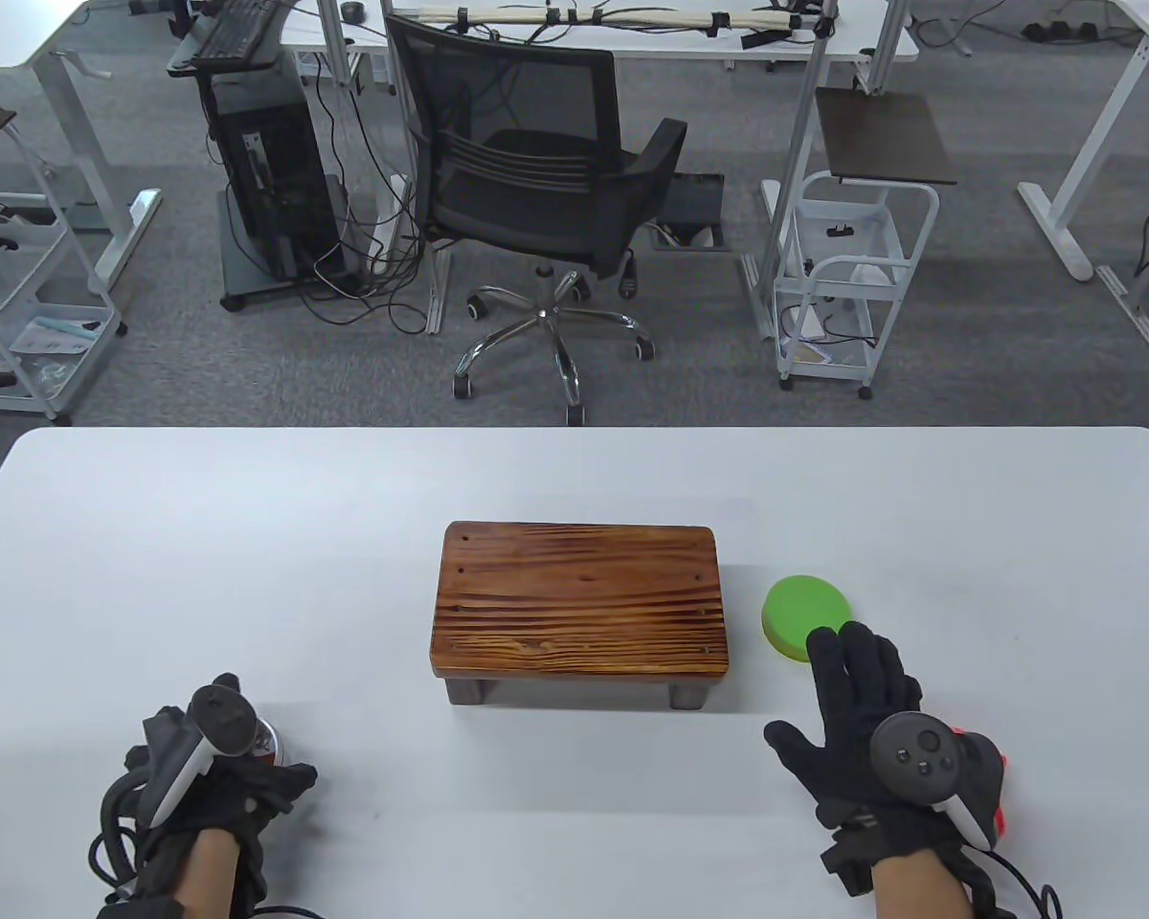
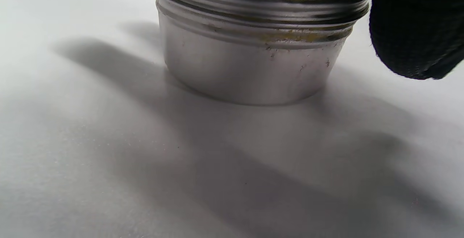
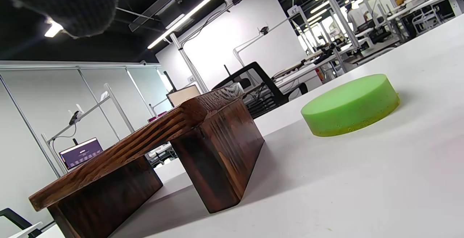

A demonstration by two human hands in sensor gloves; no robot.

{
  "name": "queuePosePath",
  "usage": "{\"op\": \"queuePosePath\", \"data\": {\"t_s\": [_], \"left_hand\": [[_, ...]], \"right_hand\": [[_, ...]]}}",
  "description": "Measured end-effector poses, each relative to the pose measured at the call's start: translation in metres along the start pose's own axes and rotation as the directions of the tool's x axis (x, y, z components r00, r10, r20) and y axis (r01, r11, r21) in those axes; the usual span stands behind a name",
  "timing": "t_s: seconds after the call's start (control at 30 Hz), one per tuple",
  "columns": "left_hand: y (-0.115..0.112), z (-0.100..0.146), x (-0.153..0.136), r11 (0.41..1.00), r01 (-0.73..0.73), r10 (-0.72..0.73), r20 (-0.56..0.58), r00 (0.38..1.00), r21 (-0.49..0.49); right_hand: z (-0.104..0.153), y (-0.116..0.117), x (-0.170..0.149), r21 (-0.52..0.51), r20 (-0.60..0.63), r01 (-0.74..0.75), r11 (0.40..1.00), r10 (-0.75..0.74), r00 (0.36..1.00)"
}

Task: Dip and apply wood wax on stool

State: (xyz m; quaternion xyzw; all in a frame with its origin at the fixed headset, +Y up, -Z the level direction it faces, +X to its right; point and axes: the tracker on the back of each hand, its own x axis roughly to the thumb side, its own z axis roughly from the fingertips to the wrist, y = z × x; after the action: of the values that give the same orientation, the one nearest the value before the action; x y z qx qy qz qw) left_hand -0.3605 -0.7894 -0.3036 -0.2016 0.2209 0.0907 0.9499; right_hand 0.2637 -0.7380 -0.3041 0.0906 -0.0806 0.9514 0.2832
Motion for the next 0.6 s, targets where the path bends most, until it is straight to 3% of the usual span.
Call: {"op": "queuePosePath", "data": {"t_s": [0.6], "left_hand": [[-0.0021,-0.0046,0.0044,0.998,0.052,-0.053,0.001,0.999,0.037]], "right_hand": [[-0.0004,0.0025,0.0012,0.025,0.001,0.007,1.000,-0.007,1.000]]}}
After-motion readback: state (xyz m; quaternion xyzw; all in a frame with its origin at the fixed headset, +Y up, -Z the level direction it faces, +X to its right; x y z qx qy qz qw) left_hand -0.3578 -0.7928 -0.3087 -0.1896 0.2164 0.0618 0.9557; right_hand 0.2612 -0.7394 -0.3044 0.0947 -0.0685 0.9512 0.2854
